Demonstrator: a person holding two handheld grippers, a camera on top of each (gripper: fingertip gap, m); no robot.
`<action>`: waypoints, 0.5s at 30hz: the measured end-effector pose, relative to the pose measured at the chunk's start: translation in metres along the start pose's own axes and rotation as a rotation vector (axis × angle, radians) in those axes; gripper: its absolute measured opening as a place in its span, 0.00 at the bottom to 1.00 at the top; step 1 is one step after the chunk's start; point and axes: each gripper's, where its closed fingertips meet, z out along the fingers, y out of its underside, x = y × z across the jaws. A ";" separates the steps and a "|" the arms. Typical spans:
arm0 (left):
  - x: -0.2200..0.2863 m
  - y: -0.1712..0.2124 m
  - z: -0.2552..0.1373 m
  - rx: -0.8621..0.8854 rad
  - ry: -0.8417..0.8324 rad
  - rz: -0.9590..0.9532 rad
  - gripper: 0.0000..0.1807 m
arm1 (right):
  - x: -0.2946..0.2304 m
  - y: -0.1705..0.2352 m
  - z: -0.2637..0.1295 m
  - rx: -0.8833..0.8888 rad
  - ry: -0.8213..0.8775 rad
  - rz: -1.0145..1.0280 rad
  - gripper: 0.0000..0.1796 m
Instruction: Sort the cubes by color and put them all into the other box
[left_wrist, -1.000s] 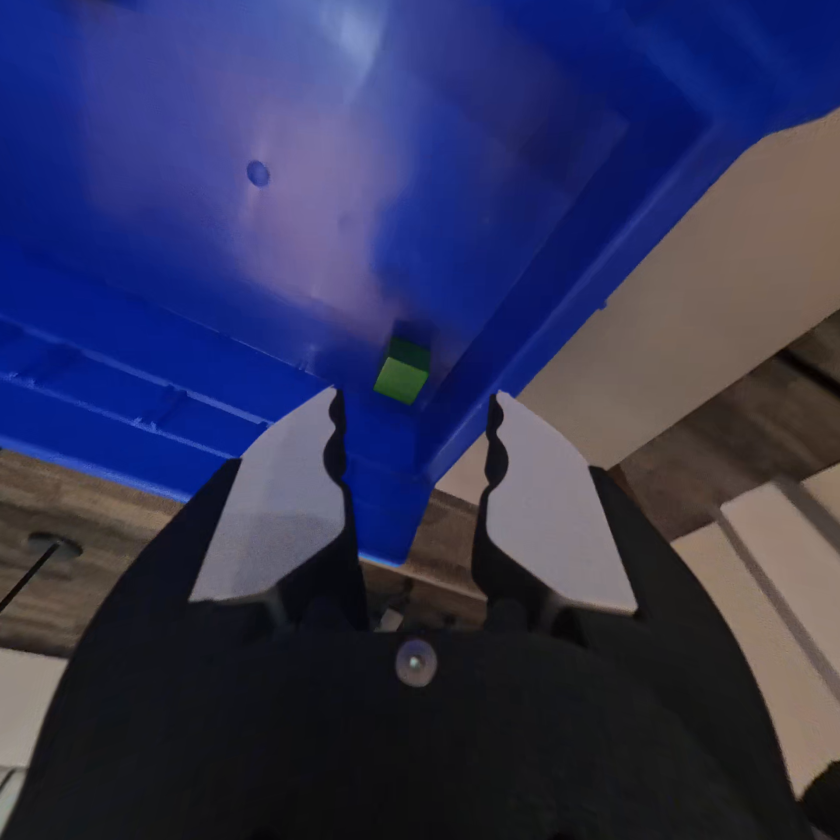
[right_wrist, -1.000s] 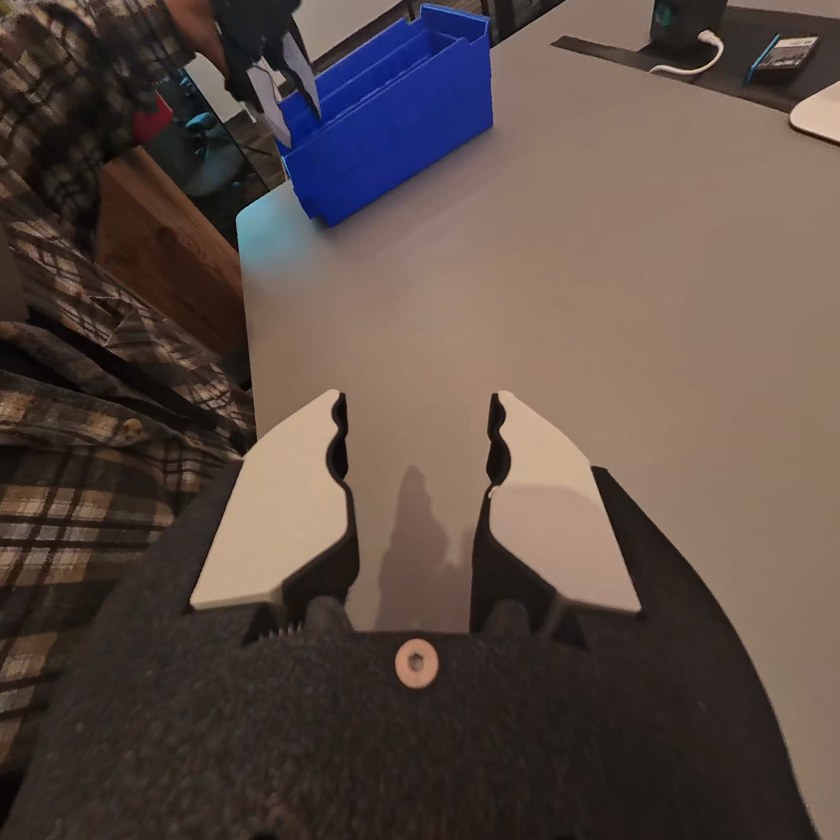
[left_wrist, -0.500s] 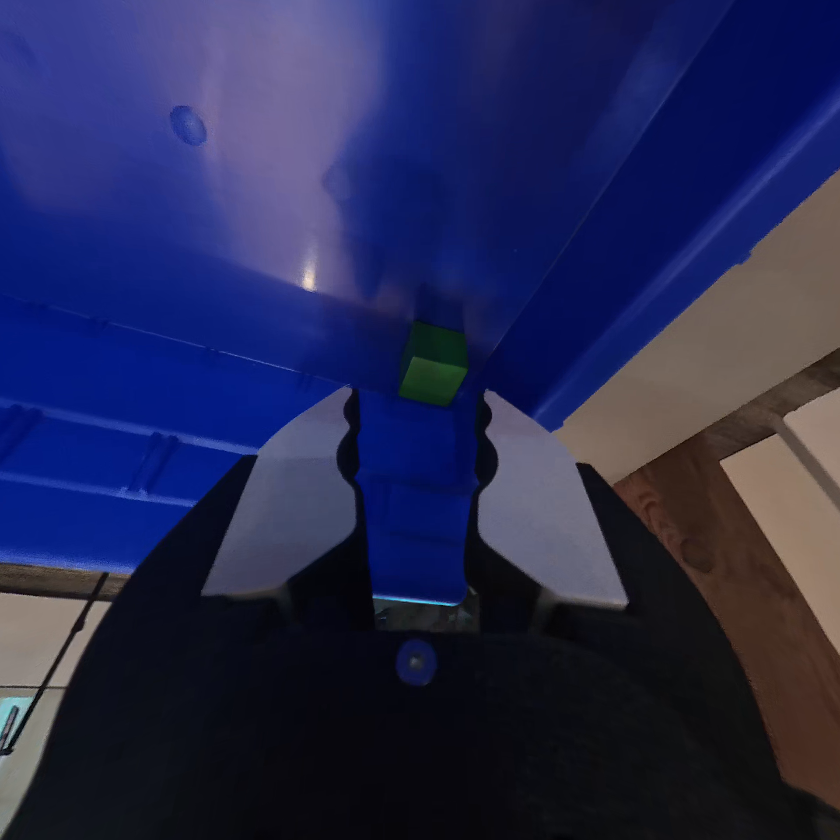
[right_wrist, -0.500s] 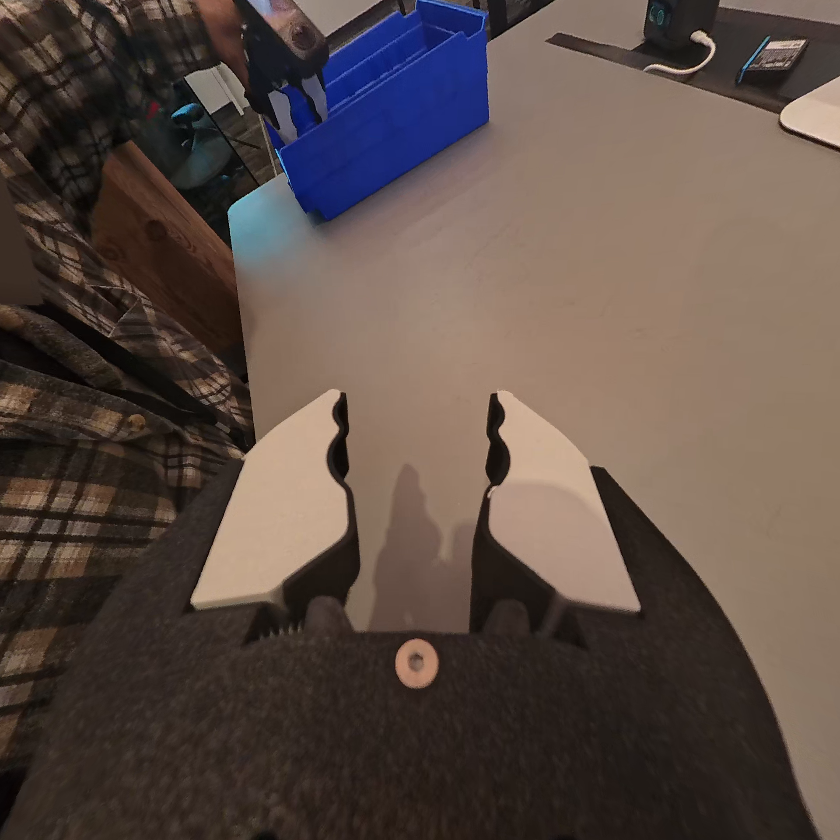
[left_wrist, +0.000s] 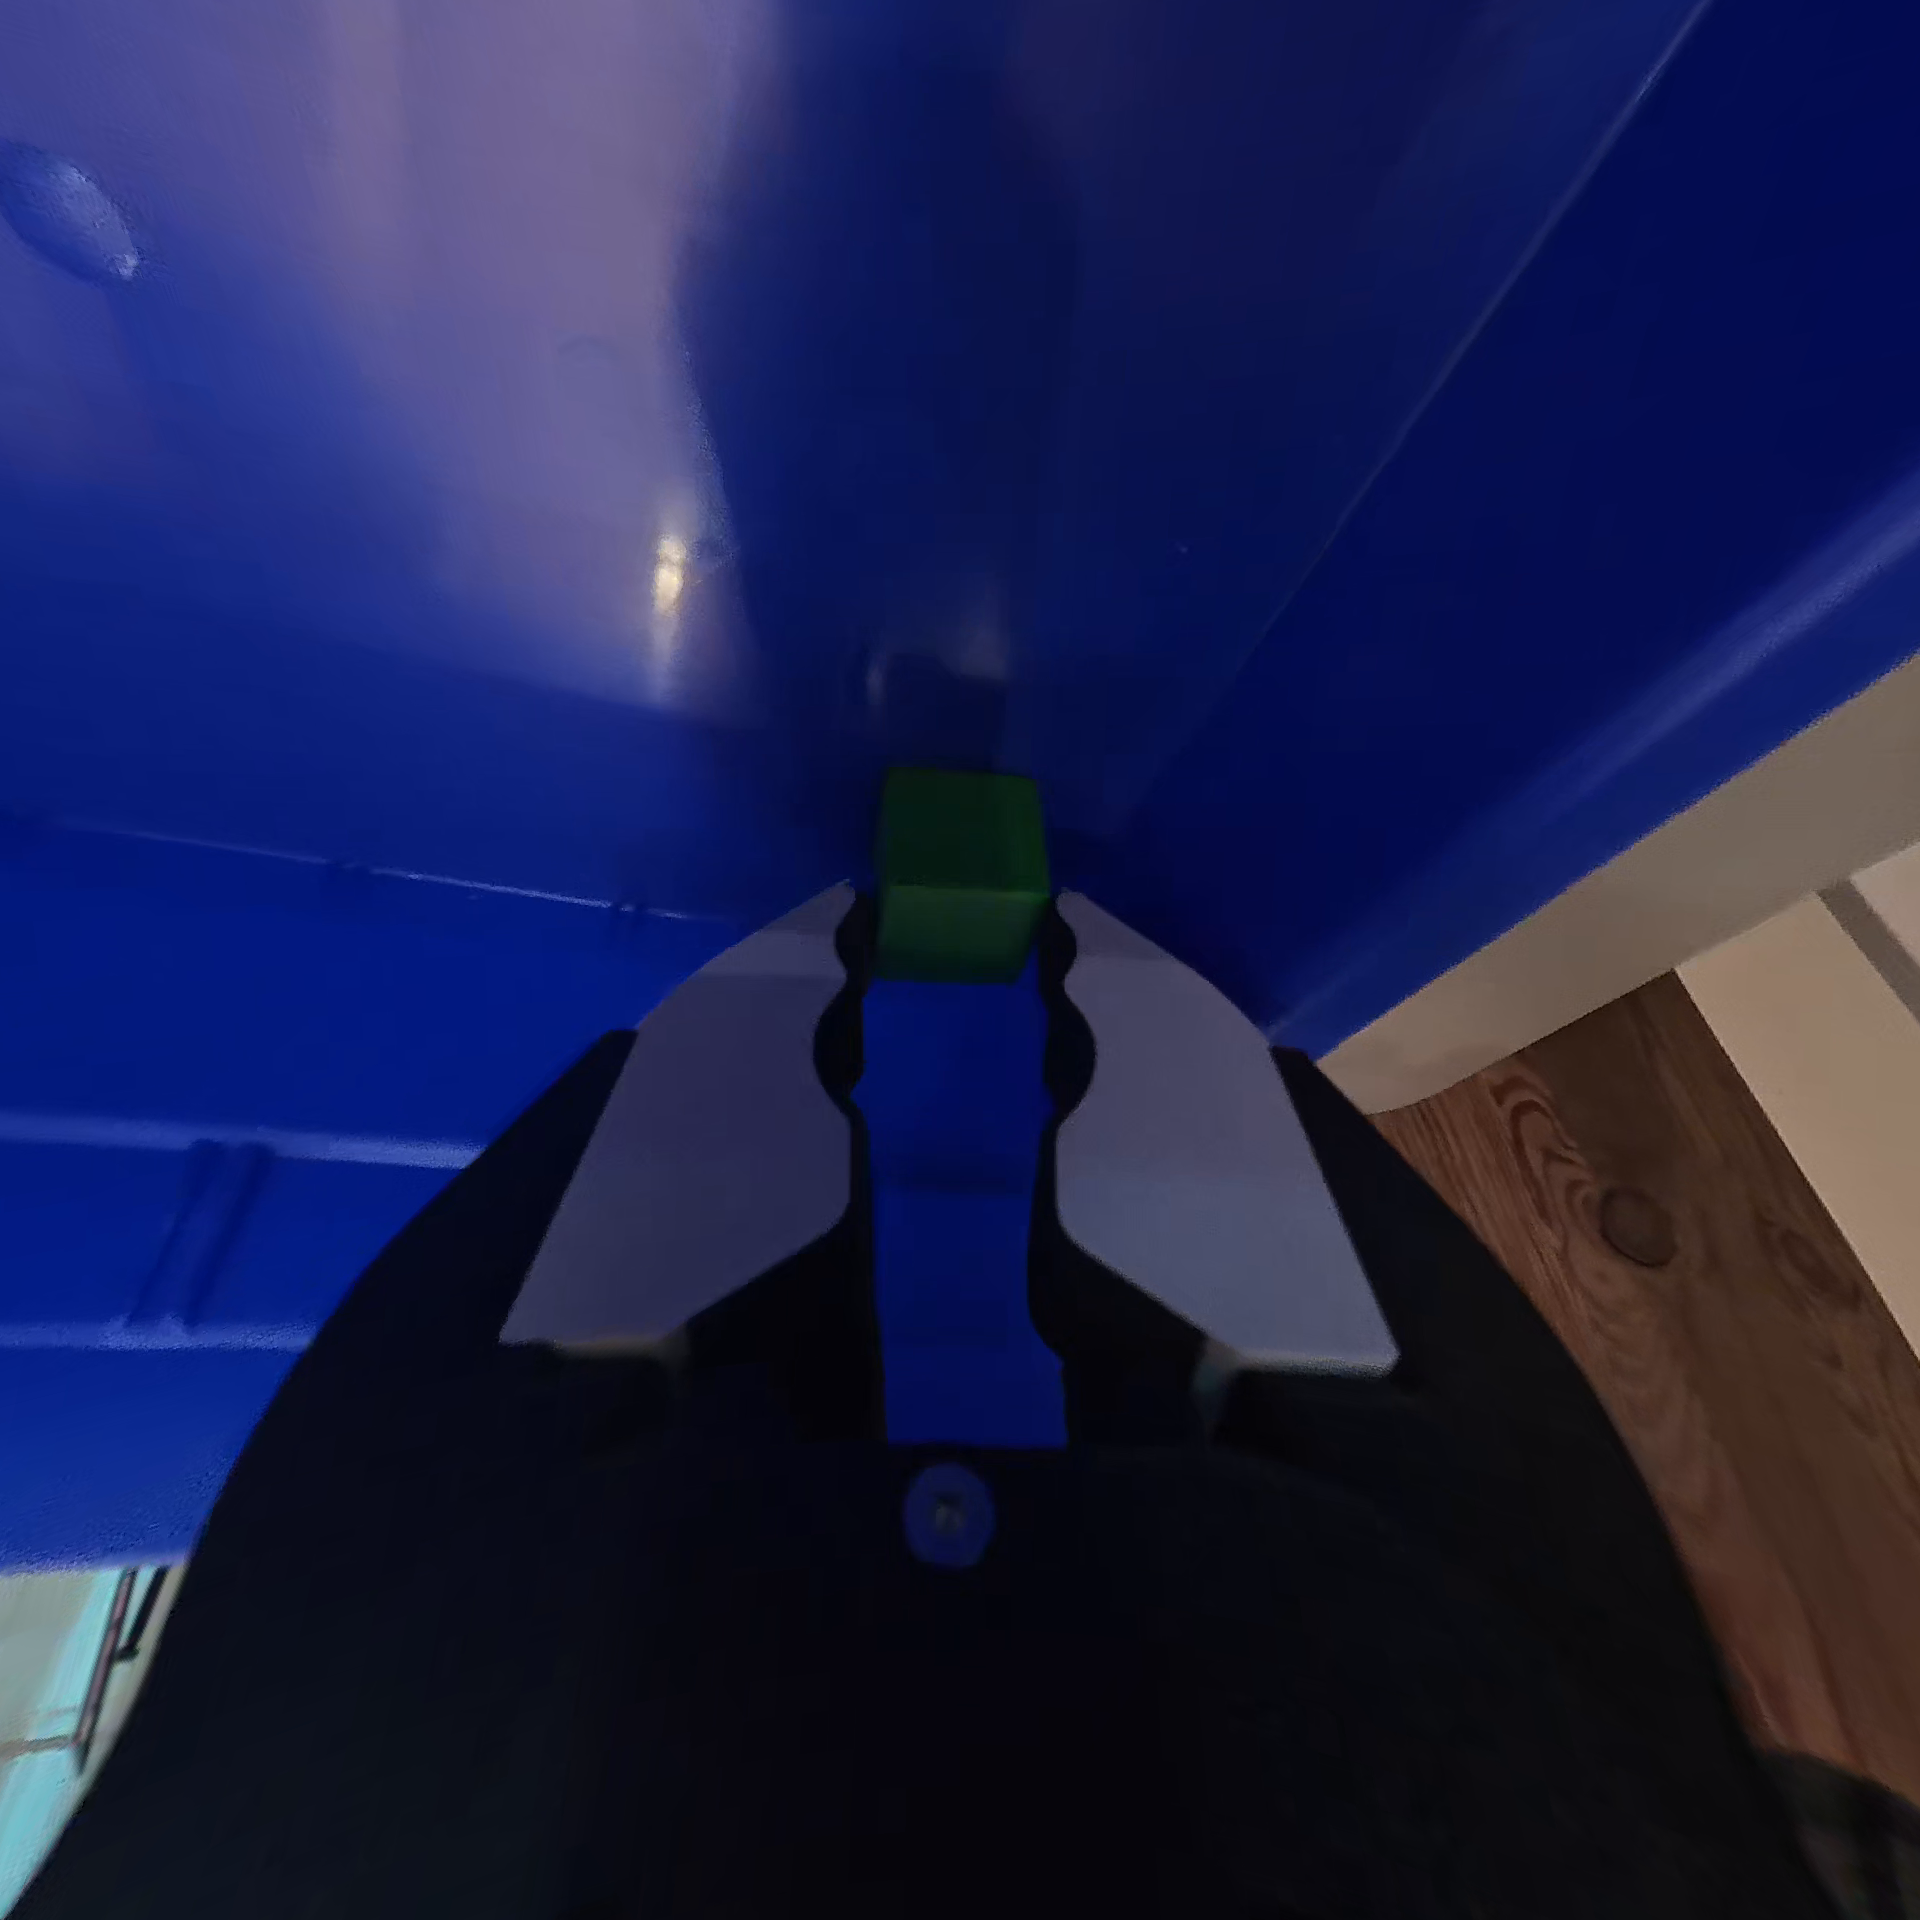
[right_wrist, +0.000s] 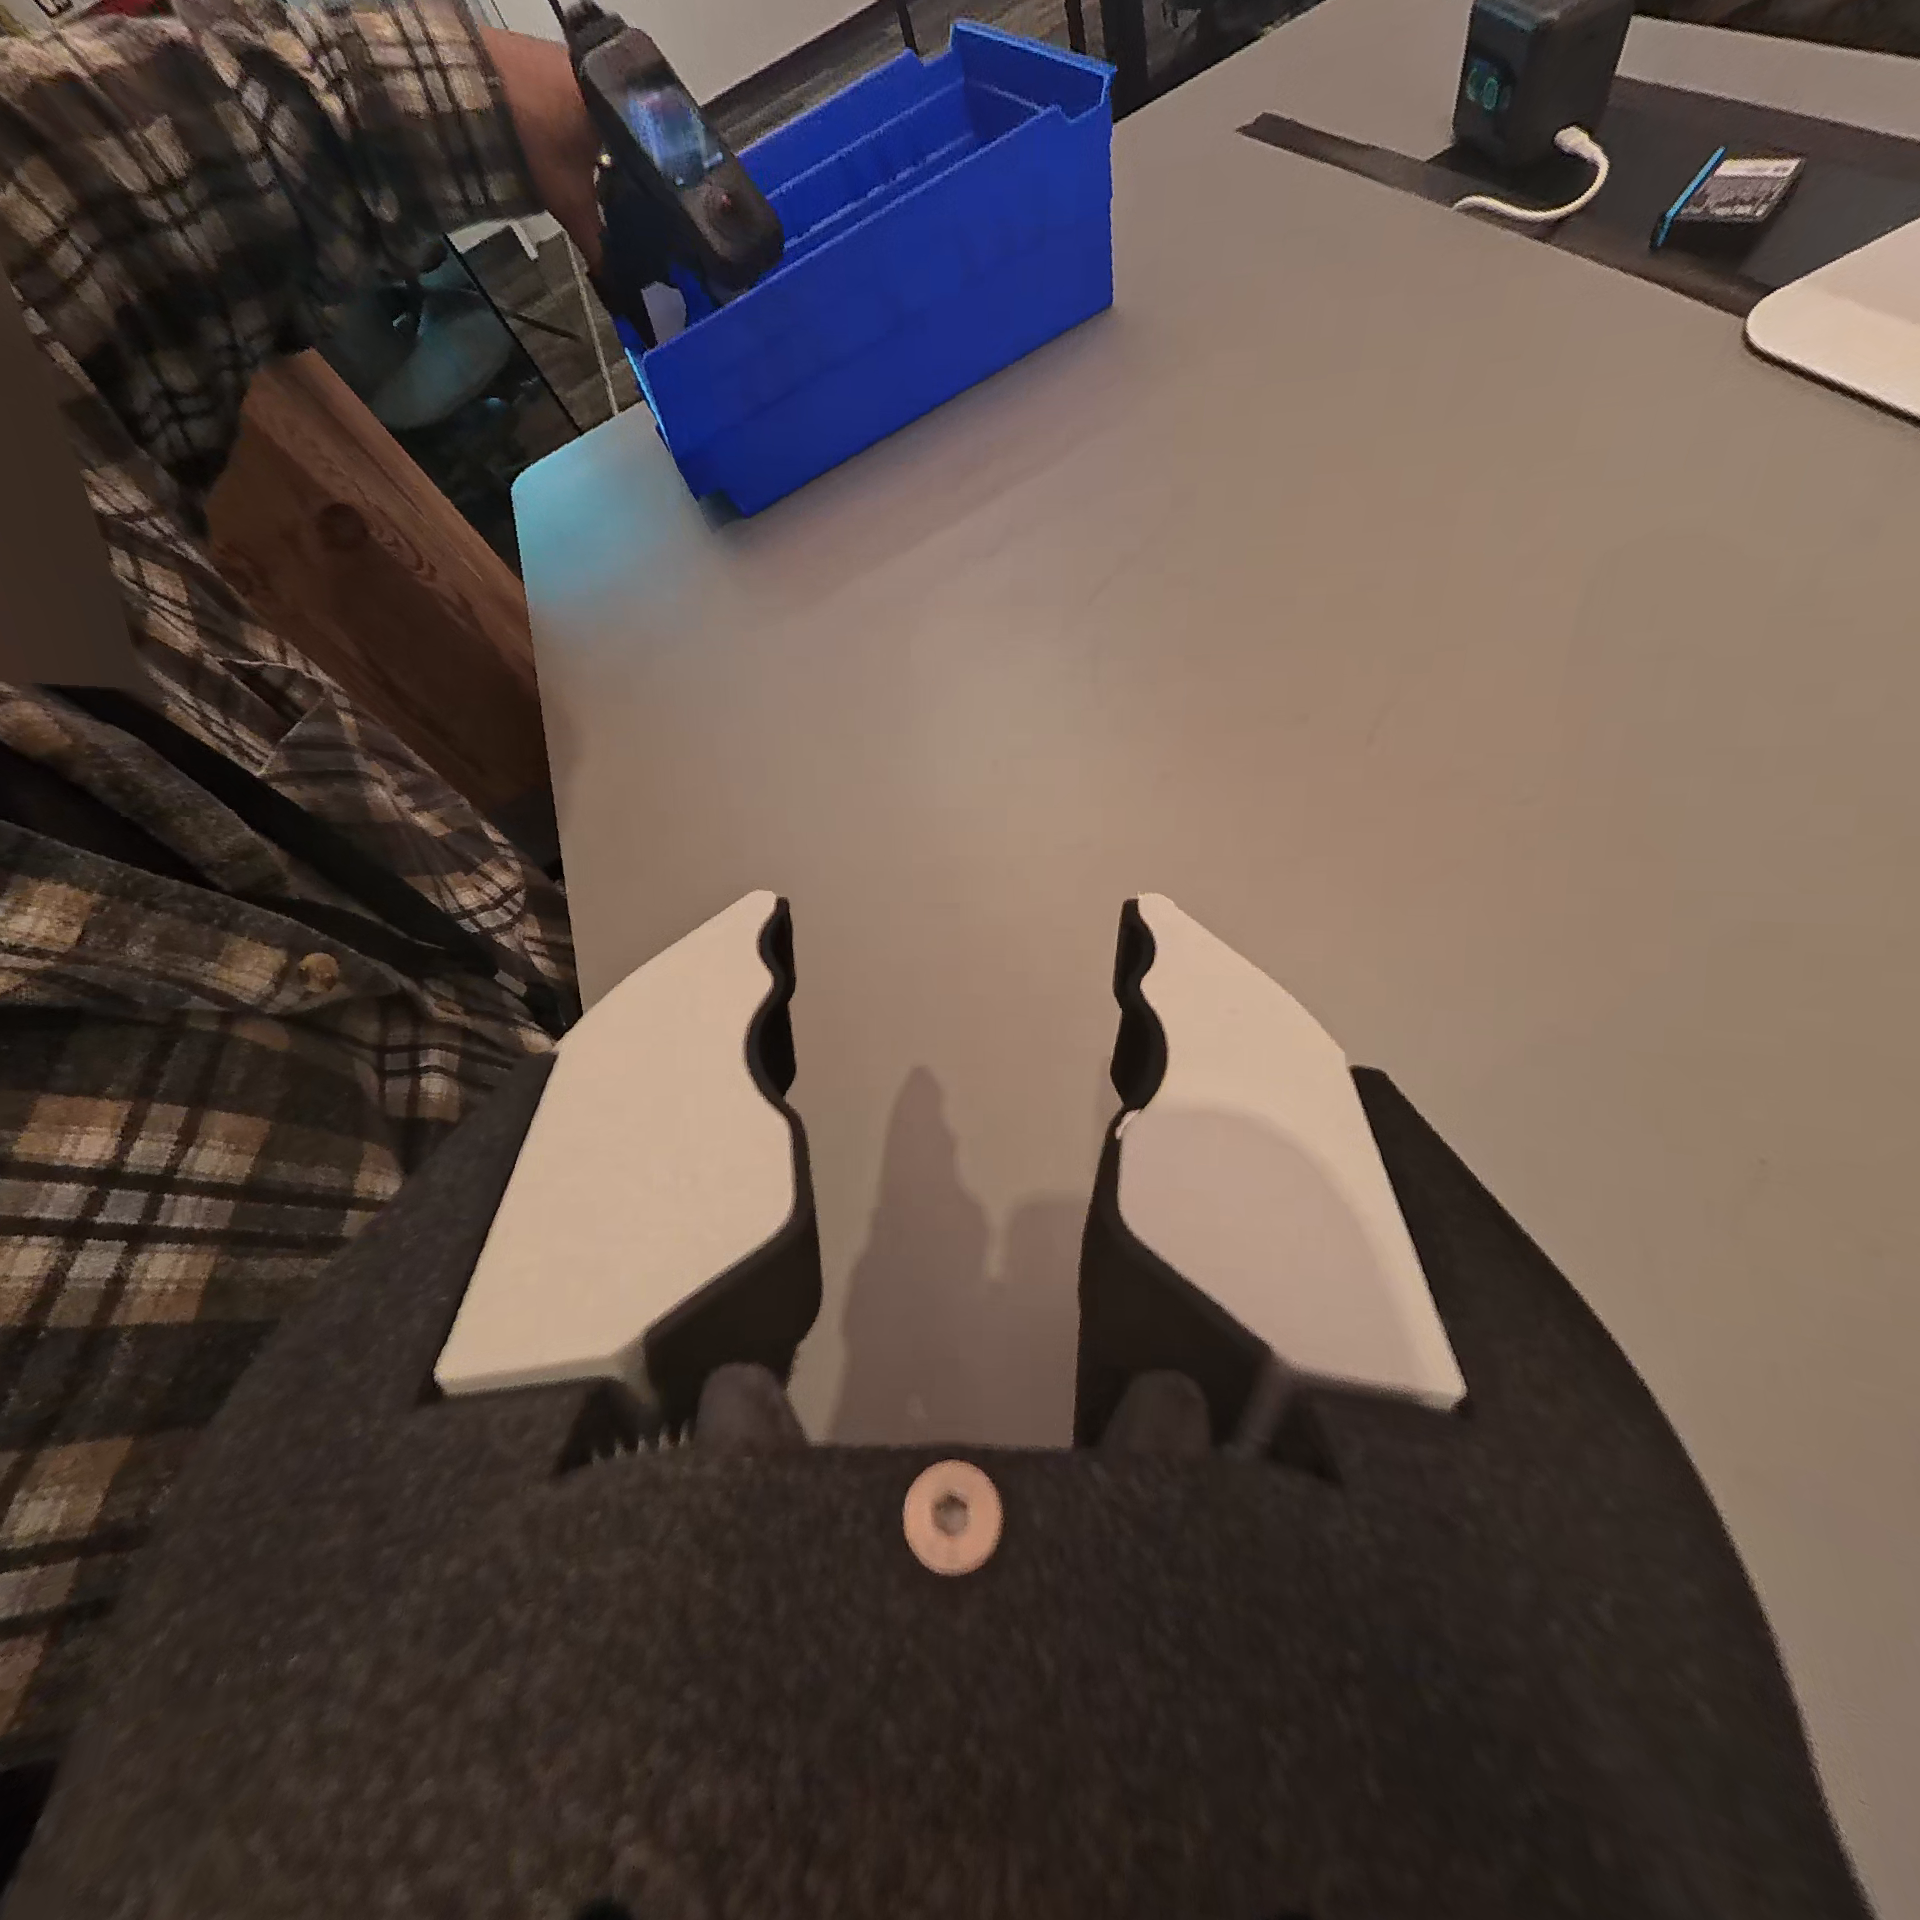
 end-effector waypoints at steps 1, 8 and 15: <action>0.000 -0.001 0.000 0.006 0.006 -0.009 0.17 | 0.000 0.000 0.000 0.003 0.001 0.001 0.33; -0.037 -0.028 -0.060 0.411 -0.145 -0.229 0.16 | 0.000 -0.010 -0.002 0.088 -0.033 0.083 0.32; -0.029 -0.151 -0.271 1.253 -0.537 -0.165 0.16 | 0.009 -0.069 0.010 0.418 -0.349 0.466 0.30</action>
